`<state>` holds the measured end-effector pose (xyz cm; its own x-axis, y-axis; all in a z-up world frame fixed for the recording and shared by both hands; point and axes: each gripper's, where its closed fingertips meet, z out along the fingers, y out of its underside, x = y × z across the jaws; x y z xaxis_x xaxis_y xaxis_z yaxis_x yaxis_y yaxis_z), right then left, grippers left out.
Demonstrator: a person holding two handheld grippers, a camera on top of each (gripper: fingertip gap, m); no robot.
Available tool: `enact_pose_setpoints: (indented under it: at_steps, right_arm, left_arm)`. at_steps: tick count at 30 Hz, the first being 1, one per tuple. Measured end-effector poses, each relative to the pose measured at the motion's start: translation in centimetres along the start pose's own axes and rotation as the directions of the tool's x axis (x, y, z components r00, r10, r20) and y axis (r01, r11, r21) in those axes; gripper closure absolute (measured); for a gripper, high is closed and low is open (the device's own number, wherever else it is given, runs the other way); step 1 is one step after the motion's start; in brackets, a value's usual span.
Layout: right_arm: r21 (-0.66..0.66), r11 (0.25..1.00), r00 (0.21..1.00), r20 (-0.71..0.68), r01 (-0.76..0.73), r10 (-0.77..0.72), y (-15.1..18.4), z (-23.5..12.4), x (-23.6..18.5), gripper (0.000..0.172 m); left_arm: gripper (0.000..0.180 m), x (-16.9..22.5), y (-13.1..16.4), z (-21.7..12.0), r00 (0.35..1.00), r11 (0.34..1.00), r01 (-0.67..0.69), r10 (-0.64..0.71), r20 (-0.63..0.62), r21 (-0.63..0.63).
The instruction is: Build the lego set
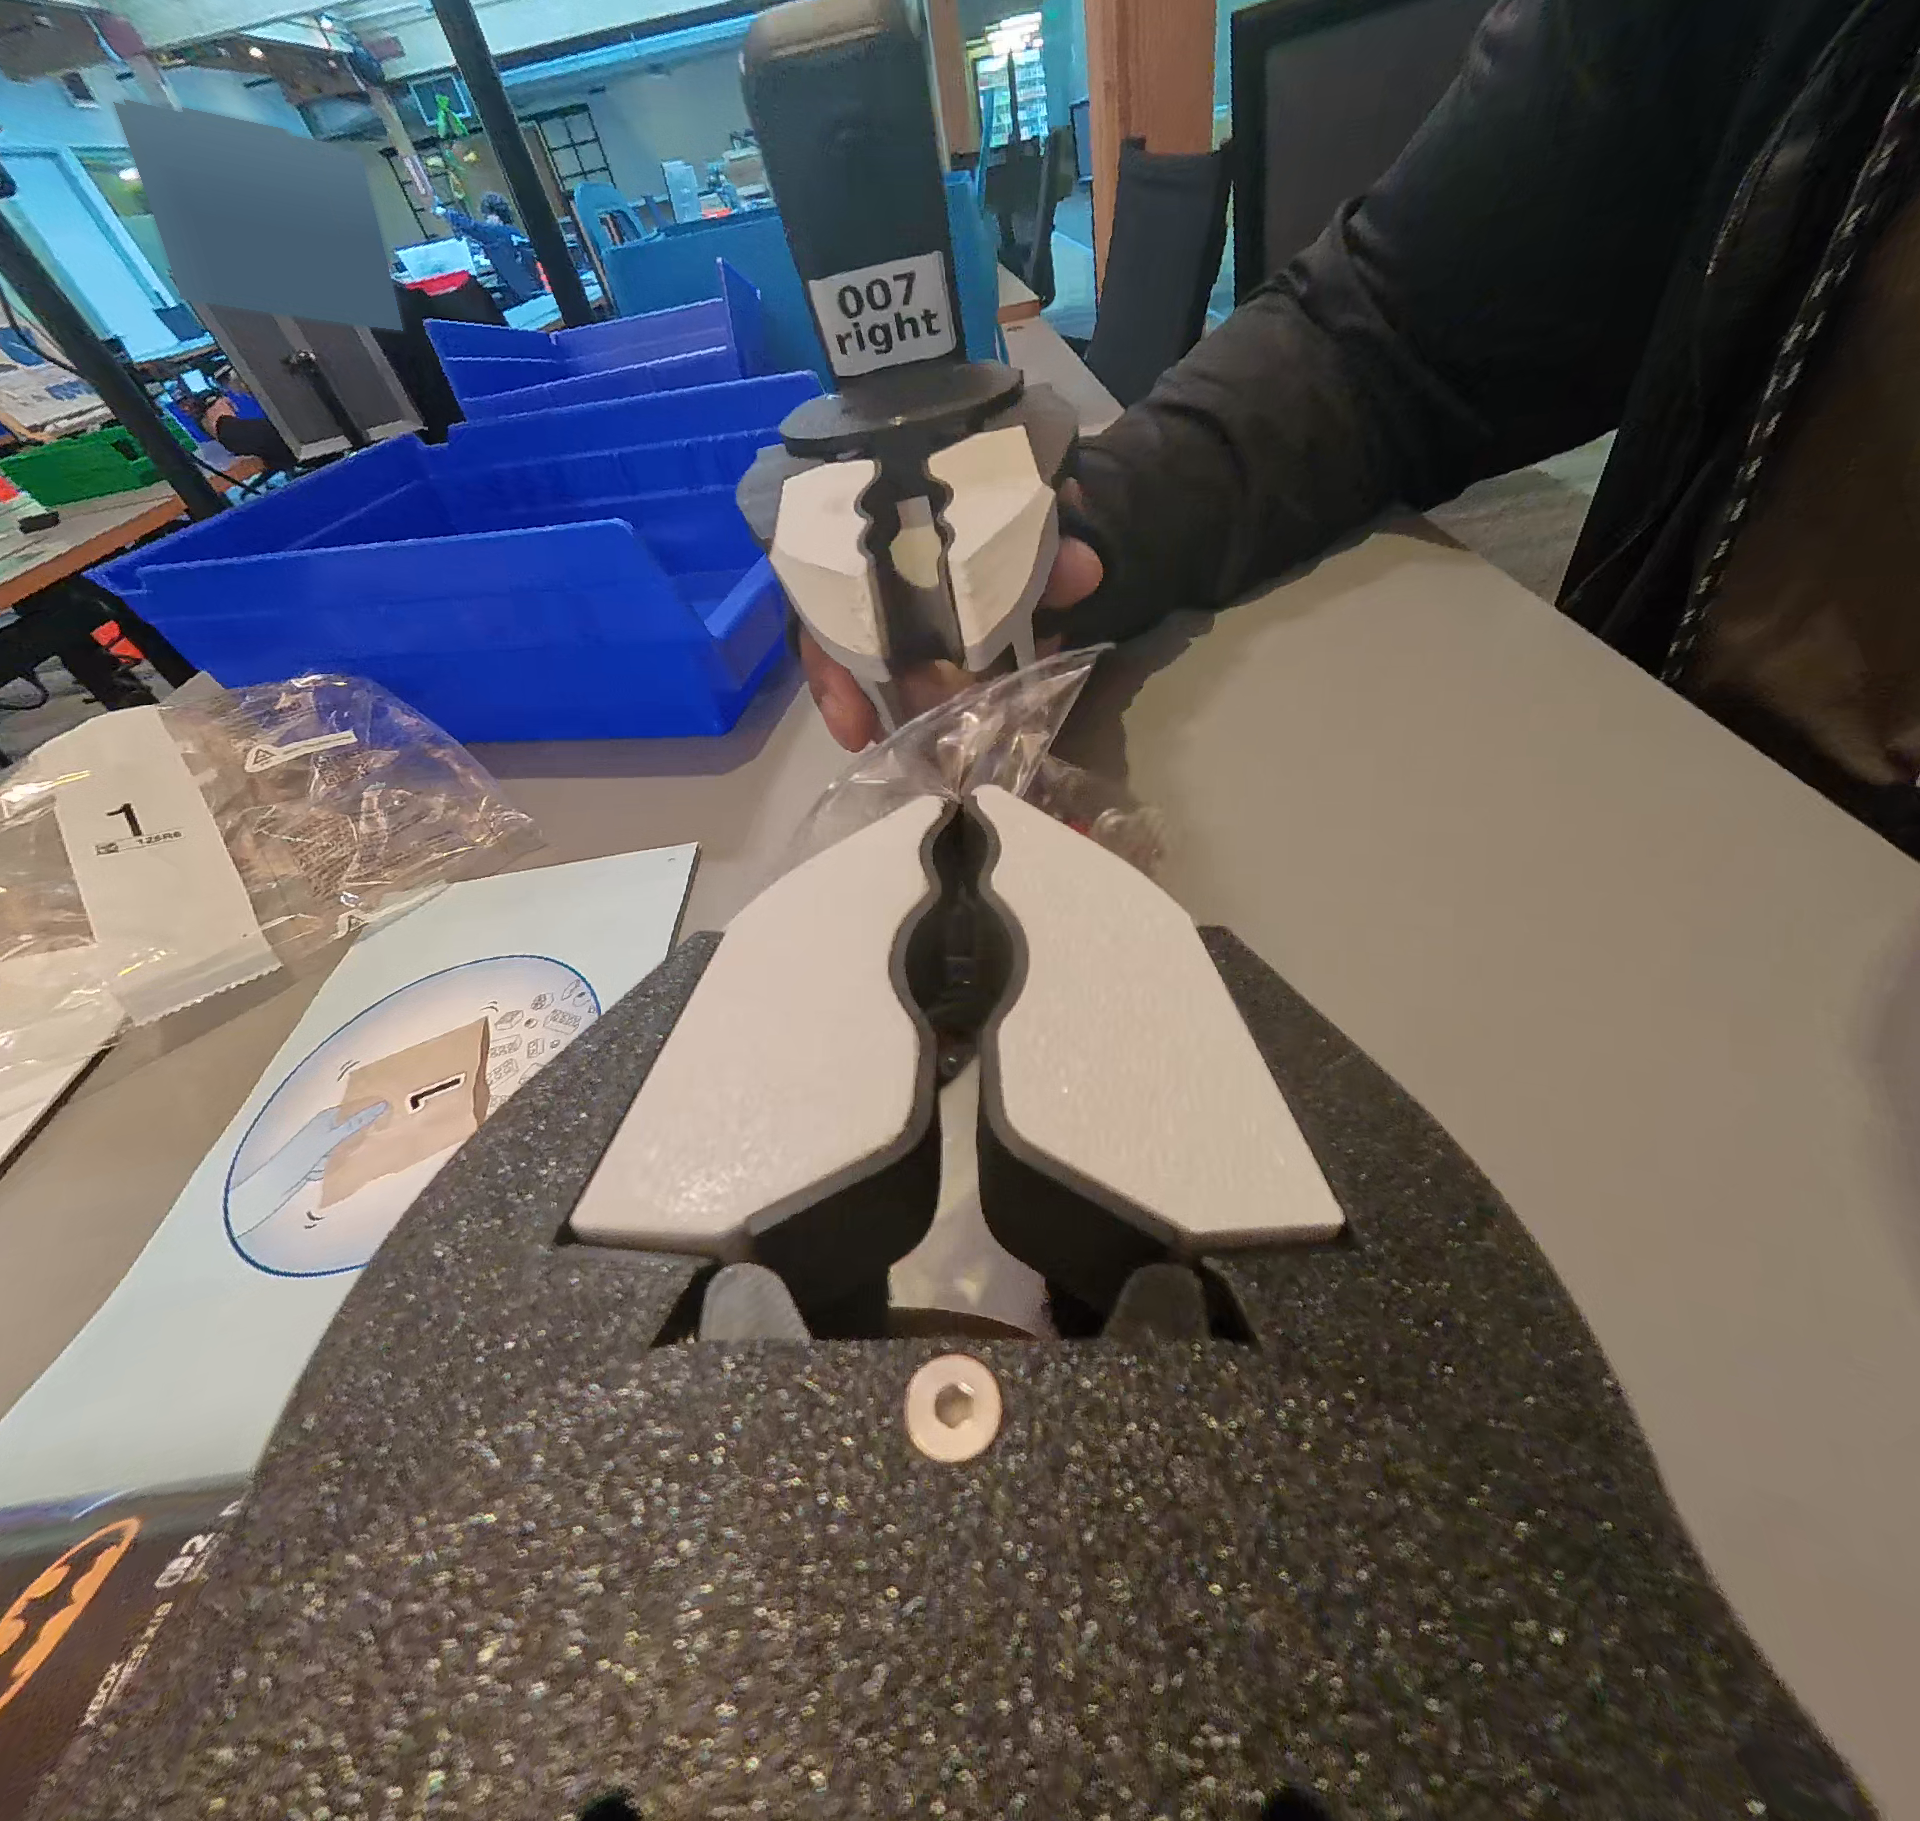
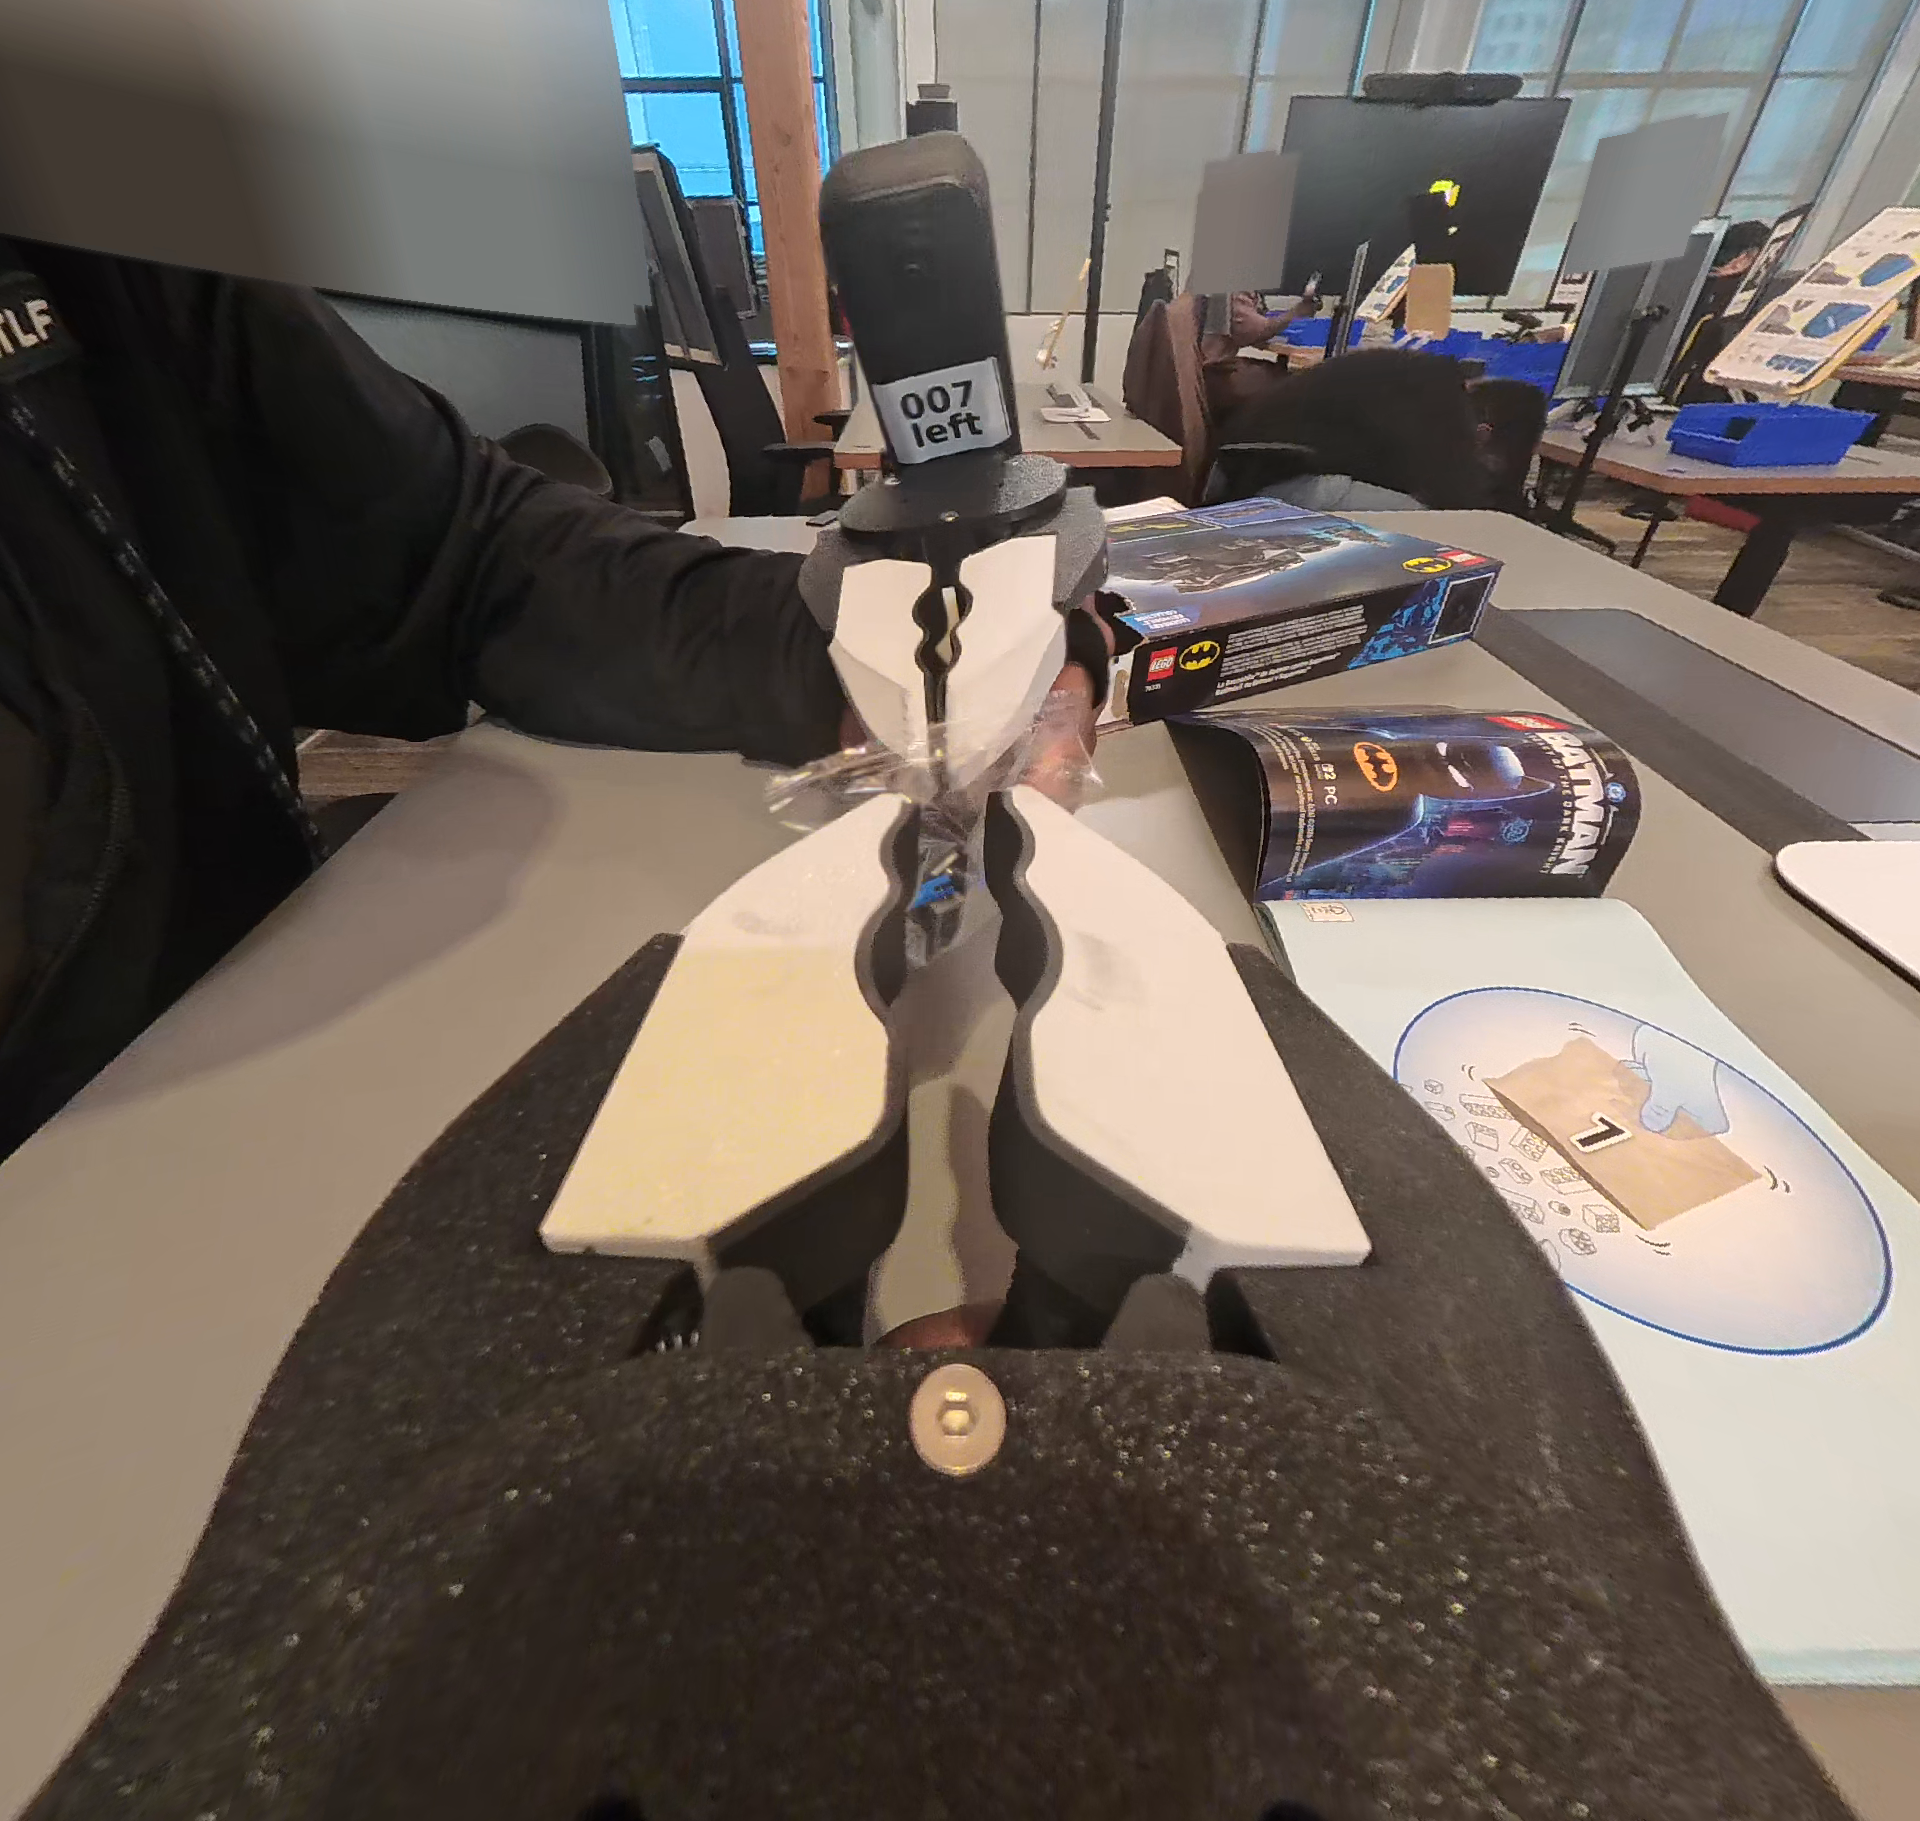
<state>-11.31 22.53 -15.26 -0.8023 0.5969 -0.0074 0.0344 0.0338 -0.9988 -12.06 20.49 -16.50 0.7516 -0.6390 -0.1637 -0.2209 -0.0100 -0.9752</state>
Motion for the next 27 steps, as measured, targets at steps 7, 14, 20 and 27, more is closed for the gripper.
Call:
enact_pose_setpoints:
  at_steps: [7,14,20,27]
  right_arm:
    - [-0.048,0.999,0.997,0.071,0.000,0.004,0.6,0.6,-1.3,0.157]
    - [-0.112,0.991,0.985,0.164,0.068,-0.049,1.5,0.9,-3.1,0.148]
    - [-0.134,0.988,0.977,0.208,0.079,-0.050,1.8,1.3,-4.1,0.146]
    - [-0.143,0.980,0.979,0.172,0.138,-0.113,2.0,1.6,-4.1,0.145]
  left_arm:
    - [0.180,1.7,0.3,0.6,0.996,0.999,-0.046,0.044,-0.077,-0.029]
    - [0.180,3.4,0.3,0.8,0.984,0.998,-0.064,0.058,-0.167,-0.027]
    - [0.180,4.0,0.3,1.1,0.979,0.997,-0.070,0.063,-0.194,-0.033]
    - [0.180,3.9,0.5,1.2,0.981,0.997,-0.061,0.050,-0.189,-0.054]
